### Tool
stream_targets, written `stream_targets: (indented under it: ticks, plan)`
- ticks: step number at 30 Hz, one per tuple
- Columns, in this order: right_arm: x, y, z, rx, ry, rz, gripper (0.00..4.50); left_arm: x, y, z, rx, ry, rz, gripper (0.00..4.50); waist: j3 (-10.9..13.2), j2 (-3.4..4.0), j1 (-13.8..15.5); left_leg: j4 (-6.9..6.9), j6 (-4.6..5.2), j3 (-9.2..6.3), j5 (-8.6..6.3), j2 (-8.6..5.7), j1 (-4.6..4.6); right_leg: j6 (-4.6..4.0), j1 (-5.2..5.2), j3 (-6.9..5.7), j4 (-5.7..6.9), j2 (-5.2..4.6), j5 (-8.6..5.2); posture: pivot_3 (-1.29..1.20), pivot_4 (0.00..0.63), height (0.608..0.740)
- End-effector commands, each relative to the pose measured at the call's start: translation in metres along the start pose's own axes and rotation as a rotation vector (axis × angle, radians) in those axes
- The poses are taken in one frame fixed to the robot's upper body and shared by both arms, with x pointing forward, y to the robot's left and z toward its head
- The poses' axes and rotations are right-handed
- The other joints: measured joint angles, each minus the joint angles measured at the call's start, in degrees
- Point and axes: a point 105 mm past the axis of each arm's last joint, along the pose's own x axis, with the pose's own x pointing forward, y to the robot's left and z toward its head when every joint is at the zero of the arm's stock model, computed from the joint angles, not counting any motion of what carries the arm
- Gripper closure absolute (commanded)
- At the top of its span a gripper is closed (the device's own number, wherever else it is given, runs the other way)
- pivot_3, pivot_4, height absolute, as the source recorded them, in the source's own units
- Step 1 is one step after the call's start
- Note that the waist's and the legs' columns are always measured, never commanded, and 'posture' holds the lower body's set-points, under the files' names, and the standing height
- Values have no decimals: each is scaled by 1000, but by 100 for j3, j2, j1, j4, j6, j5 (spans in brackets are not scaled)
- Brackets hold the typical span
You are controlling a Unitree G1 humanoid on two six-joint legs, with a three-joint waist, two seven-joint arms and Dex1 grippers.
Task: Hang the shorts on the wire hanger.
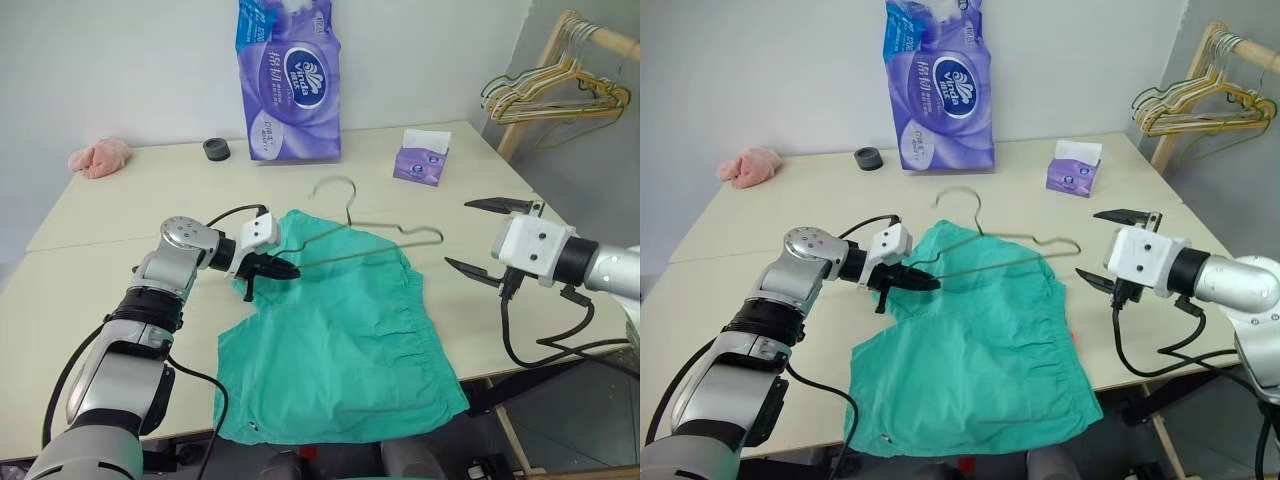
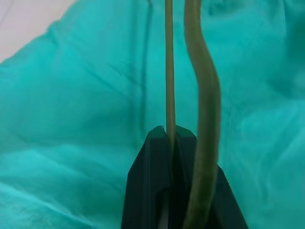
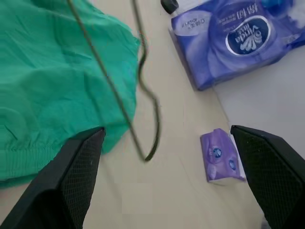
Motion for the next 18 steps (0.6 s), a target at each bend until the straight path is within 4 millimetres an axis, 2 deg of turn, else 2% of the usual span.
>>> stream_targets:
  ticks: [1, 7, 18]
  plan:
    - [6, 9, -2, 17, 69, 117, 4, -3, 0, 13, 111, 18, -31, 4500, 0, -1, 7, 0, 0, 0, 0, 0, -1, 0, 0, 0, -1, -1, 0, -250, 69, 740]
    - [20, 29, -18, 70, 173, 253, 4, 1, 2, 19, 126, -2, -27, 4500, 0, 0, 15, 2, 0, 0, 0, -1, -9, 0, -5, -5, -2, -4, 0, -248, 66, 740]
    - [41, 34, -28, 43, 243, 305, 4, 4, 0, 21, 154, 0, -30, 4500, 0, 0, -18, 2, 0, 0, 0, 0, -11, 0, -16, -2, 3, -4, 0, -249, 61, 740]
